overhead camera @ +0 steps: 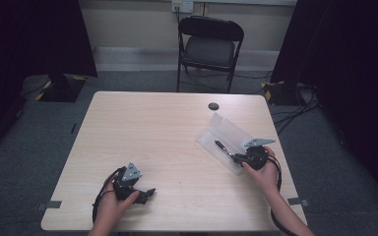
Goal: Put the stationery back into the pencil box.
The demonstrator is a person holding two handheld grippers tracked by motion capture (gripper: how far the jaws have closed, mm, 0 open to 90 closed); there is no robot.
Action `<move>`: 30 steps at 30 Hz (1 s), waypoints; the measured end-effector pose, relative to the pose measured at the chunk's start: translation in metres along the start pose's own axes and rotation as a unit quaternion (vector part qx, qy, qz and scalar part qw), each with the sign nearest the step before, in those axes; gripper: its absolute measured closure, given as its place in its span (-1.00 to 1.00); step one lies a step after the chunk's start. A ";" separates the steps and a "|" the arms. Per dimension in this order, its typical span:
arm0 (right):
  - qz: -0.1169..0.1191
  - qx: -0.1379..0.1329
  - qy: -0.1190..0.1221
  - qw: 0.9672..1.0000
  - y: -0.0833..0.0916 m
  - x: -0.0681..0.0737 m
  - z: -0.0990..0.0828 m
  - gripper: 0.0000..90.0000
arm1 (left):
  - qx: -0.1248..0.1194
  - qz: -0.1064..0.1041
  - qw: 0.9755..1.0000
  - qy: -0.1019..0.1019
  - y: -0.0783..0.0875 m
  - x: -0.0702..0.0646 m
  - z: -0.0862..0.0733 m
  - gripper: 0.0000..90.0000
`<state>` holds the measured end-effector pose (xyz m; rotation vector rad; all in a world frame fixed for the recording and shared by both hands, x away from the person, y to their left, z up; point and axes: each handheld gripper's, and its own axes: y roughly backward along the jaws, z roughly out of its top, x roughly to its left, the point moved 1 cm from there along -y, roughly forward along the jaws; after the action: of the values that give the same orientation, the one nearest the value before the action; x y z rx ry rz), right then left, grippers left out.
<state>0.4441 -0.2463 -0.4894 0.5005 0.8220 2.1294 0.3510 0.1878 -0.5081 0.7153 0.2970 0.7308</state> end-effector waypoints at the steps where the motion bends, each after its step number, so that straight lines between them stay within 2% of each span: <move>1: 0.000 0.000 0.000 1.000 0.000 0.000 0.000 0.80 | 0.000 0.000 1.000 0.000 0.000 0.000 0.000 -0.78; 12: -0.002 -0.001 0.001 1.000 0.001 0.000 -0.001 0.75 | -0.002 -0.002 1.000 0.000 0.000 0.000 0.000 -0.78; 14: -0.005 -0.002 0.001 1.000 0.002 0.000 -0.001 0.64 | -0.003 -0.001 1.000 0.001 -0.001 0.000 0.000 -0.79; 15: -0.004 -0.004 0.001 1.000 0.003 0.000 -0.001 0.57 | -0.002 -0.001 1.000 -0.005 -0.001 0.001 0.001 -0.79; 16: -0.010 -0.011 0.000 1.000 0.004 0.001 -0.001 0.38 | 0.000 -0.002 1.000 -0.004 -0.001 0.001 0.001 -0.80; 17: -0.010 -0.011 0.000 1.000 0.004 0.001 -0.001 0.38 | 0.000 -0.002 1.000 -0.004 -0.001 0.001 0.001 -0.81; 18: -0.011 -0.018 -0.003 1.000 0.007 0.001 0.000 0.25 | 0.000 -0.003 1.000 -0.004 -0.001 0.001 0.001 -0.81; 19: -0.011 -0.018 -0.003 1.000 0.007 0.001 0.000 0.25 | 0.000 -0.003 1.000 -0.004 -0.001 0.001 0.001 -0.81; 20: -0.009 -0.023 -0.007 1.000 0.009 0.002 0.002 0.12 | 0.000 -0.003 1.000 -0.004 -0.001 0.001 0.001 -0.81; 25: -0.005 -0.030 -0.006 1.000 0.011 0.005 0.005 -0.06 | -0.002 -0.004 1.000 0.001 -0.002 0.000 0.001 -0.82; 26: 0.000 -0.034 -0.003 0.999 0.012 0.006 0.006 -0.16 | -0.001 -0.003 1.000 0.002 -0.003 0.000 0.001 -0.83; 30: 0.007 -0.033 0.005 0.999 0.012 0.011 0.006 -0.27 | 0.000 -0.003 1.000 0.002 -0.003 0.000 0.001 -0.83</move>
<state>0.4345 -0.2412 -0.4753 0.4635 0.7539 2.1662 0.3531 0.1858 -0.5089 0.7118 0.3024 0.7264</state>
